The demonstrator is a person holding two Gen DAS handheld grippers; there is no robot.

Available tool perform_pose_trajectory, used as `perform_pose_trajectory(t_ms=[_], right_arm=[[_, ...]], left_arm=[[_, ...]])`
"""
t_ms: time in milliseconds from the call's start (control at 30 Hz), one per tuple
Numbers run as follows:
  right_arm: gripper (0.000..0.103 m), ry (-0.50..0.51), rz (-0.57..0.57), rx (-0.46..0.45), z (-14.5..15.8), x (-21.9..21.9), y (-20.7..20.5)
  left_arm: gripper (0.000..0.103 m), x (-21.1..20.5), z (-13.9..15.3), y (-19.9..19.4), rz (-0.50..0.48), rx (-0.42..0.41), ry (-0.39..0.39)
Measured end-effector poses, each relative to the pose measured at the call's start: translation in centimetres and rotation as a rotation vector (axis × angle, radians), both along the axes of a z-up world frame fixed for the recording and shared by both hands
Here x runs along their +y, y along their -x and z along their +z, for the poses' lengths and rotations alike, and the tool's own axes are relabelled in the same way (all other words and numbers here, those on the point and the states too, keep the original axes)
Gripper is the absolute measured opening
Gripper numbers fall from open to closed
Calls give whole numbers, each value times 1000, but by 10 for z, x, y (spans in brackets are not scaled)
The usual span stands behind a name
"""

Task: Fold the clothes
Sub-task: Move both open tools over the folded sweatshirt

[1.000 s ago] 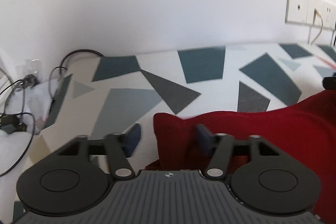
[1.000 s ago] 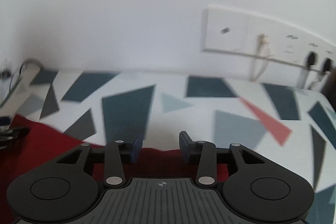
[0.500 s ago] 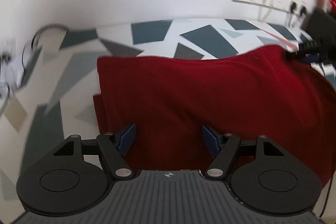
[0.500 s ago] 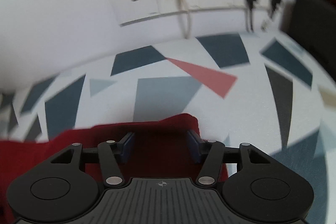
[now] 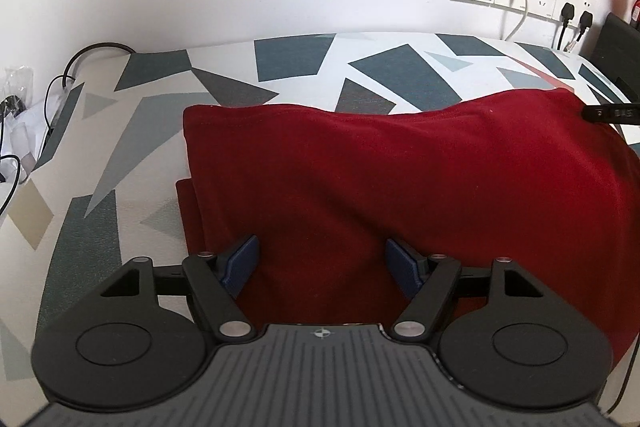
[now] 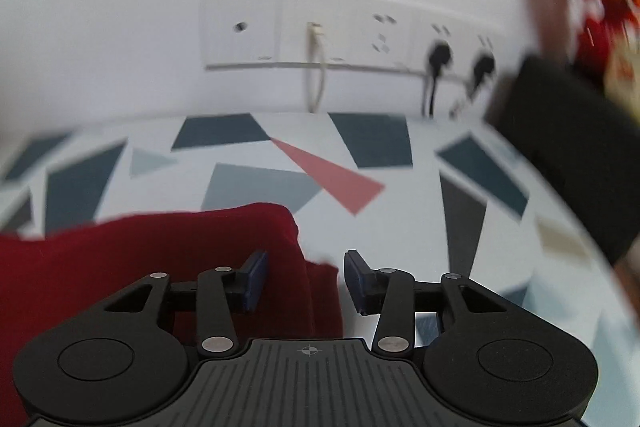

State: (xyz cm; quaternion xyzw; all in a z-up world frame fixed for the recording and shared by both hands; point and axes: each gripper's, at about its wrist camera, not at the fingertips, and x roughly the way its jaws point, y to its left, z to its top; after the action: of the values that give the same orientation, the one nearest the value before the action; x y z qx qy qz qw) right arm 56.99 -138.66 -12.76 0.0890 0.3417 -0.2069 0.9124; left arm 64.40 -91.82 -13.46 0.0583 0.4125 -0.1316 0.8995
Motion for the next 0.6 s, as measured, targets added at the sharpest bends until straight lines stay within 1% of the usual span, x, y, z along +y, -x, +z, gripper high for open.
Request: perform_pose_trajectory(t_ms=[133, 200, 267, 333, 400, 433, 467, 500, 567, 600], right_arm=[[45, -134, -94, -28, 4, -16, 32], [45, -183, -98, -12, 1, -21, 51], [42, -194, -78, 14, -4, -20, 67], [21, -199, -54, 29, -8, -18, 78], [15, -191, -52, 17, -6, -17, 84], [11, -174, -71, 20, -2, -17, 86], [4, -154, -96, 29, 0, -17, 88], [8, -154, -112, 33, 3, -18, 91], [19, -223, -116, 2, 7, -24, 102], [33, -260, -113, -22, 9, -26, 109]], left_arm=[[73, -1, 0, 0, 5, -1, 2], [74, 0, 0, -1, 12, 3, 6], [74, -1, 0, -2, 18, 4, 7], [75, -2, -1, -2, 21, 1, 1], [75, -3, -1, -2, 22, 0, -4], [75, -2, 0, -2, 22, 5, -5], [75, -2, 1, -3, 22, 11, -5], [75, 1, 4, -3, 34, 20, -3], [75, 7, 12, -1, 66, 42, 3], [75, 10, 16, 1, 83, 53, 5]])
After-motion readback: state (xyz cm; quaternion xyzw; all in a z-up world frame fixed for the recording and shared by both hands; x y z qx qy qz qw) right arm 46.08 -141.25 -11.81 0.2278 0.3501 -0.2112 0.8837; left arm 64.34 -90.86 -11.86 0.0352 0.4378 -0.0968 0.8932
